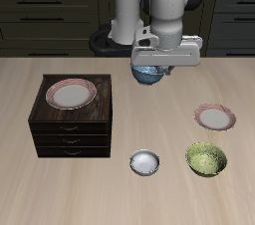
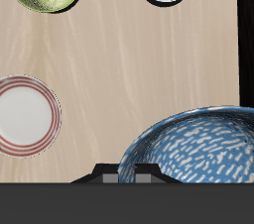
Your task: Place the blue bowl onto the plate that is on the left side of the table
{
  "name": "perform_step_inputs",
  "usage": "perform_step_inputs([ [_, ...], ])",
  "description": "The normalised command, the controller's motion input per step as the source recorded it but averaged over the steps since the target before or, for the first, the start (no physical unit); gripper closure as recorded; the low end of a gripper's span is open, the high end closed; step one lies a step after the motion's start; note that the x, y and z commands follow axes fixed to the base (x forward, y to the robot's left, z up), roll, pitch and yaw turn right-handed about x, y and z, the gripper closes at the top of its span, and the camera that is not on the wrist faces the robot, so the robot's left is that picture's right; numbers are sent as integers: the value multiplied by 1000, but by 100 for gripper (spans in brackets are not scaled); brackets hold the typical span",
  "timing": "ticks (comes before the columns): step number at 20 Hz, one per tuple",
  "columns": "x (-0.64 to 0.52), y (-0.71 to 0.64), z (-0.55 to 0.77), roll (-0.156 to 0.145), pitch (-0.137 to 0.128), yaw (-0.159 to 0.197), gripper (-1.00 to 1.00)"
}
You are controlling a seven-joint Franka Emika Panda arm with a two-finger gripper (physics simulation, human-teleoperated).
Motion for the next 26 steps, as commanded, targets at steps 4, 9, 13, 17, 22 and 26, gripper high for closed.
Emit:
perform_step_inputs([
  [4,-246,132,323,9,-70,-12,100],
  [9,-244,297,343,24,-79,-11,100],
  [13,-200,564,243,55,-39,18,100],
  [17,-10,308,70,40,1,19,100],
  [22,47,342,79,36,2,33,100],
  [26,92,164,39,1,8,11,100],
])
